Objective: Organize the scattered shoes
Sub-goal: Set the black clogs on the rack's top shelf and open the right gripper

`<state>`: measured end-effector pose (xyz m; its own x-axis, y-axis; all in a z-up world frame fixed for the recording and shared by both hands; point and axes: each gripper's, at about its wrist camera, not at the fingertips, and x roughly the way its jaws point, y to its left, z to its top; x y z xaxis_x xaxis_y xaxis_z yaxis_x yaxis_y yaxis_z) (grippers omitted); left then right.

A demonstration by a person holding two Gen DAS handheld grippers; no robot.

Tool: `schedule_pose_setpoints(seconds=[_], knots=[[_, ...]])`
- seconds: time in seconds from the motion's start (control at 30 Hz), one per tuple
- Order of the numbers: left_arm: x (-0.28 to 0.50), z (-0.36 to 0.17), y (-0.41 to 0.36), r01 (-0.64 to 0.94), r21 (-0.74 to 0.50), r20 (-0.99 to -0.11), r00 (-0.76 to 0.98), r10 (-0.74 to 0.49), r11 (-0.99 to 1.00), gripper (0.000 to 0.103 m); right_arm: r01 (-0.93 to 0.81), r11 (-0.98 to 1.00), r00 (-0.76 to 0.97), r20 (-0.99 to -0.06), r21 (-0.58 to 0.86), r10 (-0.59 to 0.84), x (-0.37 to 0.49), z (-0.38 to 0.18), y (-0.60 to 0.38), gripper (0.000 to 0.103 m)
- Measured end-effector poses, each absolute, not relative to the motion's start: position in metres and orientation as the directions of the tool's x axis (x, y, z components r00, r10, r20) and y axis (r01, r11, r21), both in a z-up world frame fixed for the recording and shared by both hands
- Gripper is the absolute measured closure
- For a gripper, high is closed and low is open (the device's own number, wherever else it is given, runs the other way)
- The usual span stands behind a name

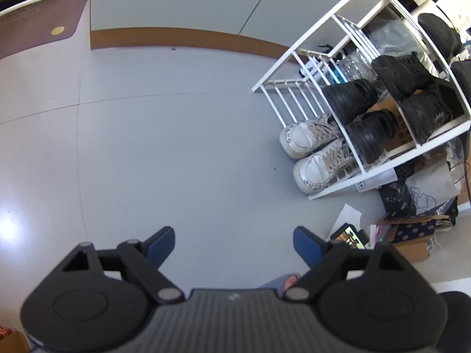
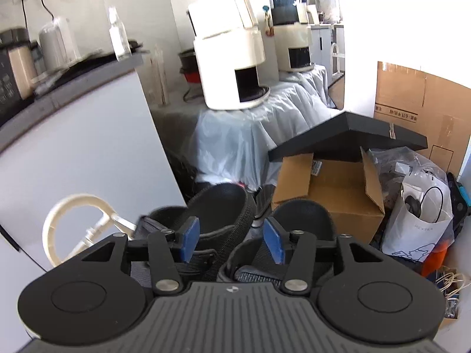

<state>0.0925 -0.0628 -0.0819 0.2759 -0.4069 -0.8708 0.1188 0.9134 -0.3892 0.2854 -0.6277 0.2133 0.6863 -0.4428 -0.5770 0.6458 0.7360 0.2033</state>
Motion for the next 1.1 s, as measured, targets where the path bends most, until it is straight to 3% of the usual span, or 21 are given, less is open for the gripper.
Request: schedule_pose_setpoints(seconds=[0.07,0.77,1.1], knots=[[0.09,-0.08,-0.061,0.117,-0.39,-0.869,0.28,-0.407,0.913,0.014,0.635,0.744,0.698,-0.565,0.206,-0.439,0.282,0.219,-0.624,0.035],[0.061,-0.037,-0.063,0.216,-0.357,-0.811,0.412,-0.416,0.909,0.014,0.523,0.826,0.783,-0.503,0.212,-0.367,0.184,0.311,-0.568,0.018],[0.043,-0.016,-0.062,0.254,-0.367,-0.769,0.459,-0.445,0.895,0.016,0.453,0.867,0.808,-0.509,0.21,-0.298,0.149,0.318,-0.531,0.011]])
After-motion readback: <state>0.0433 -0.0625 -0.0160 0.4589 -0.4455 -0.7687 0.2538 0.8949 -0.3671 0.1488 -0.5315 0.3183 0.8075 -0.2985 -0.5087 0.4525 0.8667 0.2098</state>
